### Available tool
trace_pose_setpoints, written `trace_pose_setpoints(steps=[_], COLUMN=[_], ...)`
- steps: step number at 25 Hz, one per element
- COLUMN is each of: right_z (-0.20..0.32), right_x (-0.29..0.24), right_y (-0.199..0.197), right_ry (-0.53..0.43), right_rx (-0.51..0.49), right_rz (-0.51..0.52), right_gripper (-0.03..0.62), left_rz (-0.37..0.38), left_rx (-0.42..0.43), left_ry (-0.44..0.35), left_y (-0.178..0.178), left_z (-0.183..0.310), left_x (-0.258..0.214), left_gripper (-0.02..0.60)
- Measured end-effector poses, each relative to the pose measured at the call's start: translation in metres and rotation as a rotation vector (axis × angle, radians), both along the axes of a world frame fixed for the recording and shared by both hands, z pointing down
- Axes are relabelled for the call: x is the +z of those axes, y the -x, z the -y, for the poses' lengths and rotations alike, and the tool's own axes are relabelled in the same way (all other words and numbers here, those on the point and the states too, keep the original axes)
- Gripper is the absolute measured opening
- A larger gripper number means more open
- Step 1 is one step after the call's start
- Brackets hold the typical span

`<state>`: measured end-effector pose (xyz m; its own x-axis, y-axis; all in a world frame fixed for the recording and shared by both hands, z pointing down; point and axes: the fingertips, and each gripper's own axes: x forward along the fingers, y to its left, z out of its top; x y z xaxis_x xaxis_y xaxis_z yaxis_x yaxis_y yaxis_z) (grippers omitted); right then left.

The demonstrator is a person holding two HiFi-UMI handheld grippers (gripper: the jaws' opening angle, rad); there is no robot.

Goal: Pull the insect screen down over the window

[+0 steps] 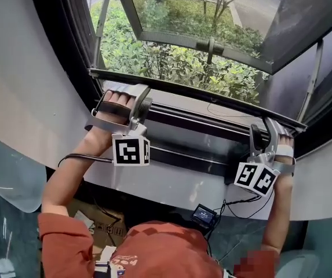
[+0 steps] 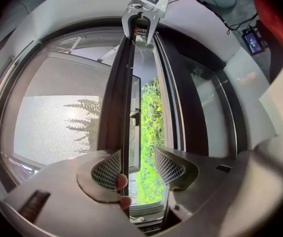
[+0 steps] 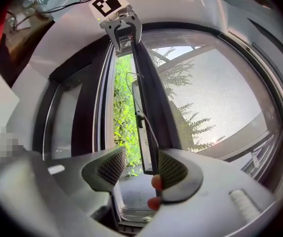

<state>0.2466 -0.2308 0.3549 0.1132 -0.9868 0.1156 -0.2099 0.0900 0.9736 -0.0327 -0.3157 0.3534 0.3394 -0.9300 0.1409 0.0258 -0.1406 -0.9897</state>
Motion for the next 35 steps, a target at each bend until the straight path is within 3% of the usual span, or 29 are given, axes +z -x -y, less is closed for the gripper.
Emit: trace_pose_setpoints(steps=[9,16,19,35], right_z=[-0.002,-0.006,-0.009,-0.011], right_x=[0.047,0.059,0.068,0.099], right_y=[0.003,0.004,0.006,0.008], right_ry=[0.148,0.184,0.234,0.271], right_rx=[0.012,0.011,0.0,0.024], right_rz=[0.032,0.065,0.083,0.06], right_gripper=[0.215,0.192,0.244,0.244], left_rz=[0.053,0.065,0.069,0.079], left_rx=[-0.017,-0.021,-0.018,-0.024], left_ry=[0.125,0.162,0.172,0.203], left_y=[0.005,0.005,0.006,0.008], left_z=[-0.006,-0.009,-0.01,-0.011], left_x=[0.047,0.06,0.065,0.095], left_gripper=[0.218,0.218,0.218,0.218])
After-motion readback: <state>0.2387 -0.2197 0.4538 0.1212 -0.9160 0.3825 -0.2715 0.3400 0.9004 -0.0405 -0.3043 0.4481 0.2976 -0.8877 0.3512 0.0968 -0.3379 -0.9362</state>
